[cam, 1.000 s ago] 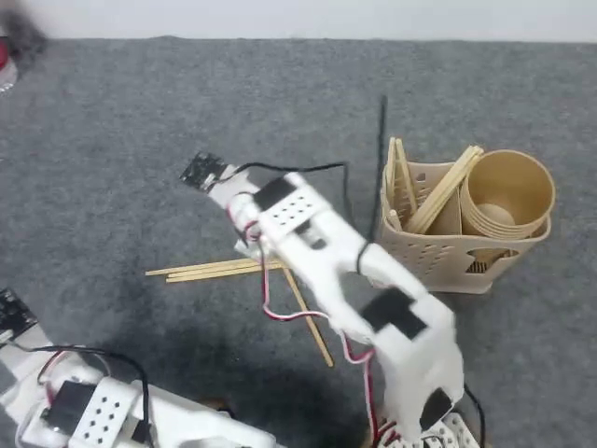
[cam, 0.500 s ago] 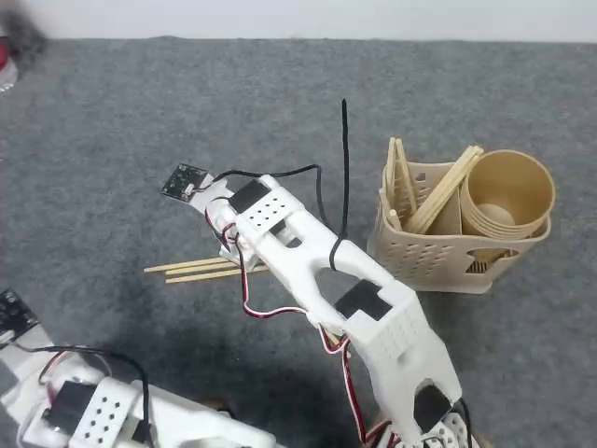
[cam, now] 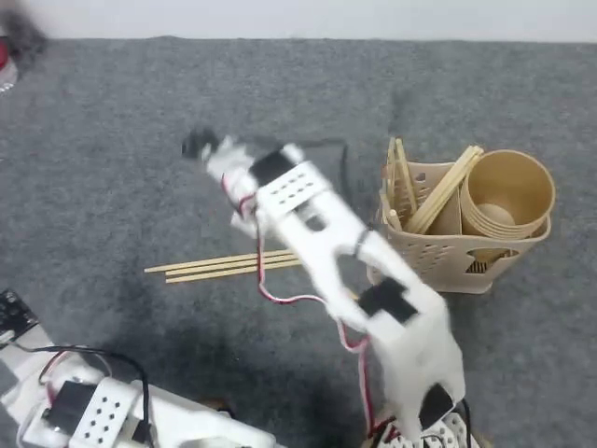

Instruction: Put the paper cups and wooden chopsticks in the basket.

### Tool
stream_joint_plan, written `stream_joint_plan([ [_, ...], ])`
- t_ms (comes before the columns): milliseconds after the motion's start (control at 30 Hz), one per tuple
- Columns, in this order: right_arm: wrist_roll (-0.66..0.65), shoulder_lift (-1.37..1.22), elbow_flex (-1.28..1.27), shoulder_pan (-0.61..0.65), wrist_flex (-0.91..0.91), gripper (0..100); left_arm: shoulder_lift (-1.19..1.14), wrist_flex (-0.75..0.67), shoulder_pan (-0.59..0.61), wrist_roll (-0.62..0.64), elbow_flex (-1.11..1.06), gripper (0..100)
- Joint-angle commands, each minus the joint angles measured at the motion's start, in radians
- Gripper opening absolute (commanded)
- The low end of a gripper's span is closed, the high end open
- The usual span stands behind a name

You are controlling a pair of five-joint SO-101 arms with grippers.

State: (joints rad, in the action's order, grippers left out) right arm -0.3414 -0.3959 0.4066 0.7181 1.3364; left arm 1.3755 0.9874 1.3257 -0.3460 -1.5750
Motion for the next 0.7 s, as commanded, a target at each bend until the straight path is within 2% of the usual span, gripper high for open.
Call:
stream_joint_plan([
  [0,0.025,0.305,0.163,-0.053,0.077,0.8,0.009,-0.02,0.008,-0.009,0.005,11],
  [267,0.023,0.74,0.347,-0.114,0.059,0.8,0.009,-0.018,0.008,-0.009,0.005,11],
  [500,0.031,0.934,0.324,-0.374,0.025,0.8,0.009,-0.018,0.008,-0.012,0.005,11],
  [667,0.215,0.987,0.239,-0.527,0.028,0.8,0.009,-0.018,0.008,-0.012,0.007,11],
])
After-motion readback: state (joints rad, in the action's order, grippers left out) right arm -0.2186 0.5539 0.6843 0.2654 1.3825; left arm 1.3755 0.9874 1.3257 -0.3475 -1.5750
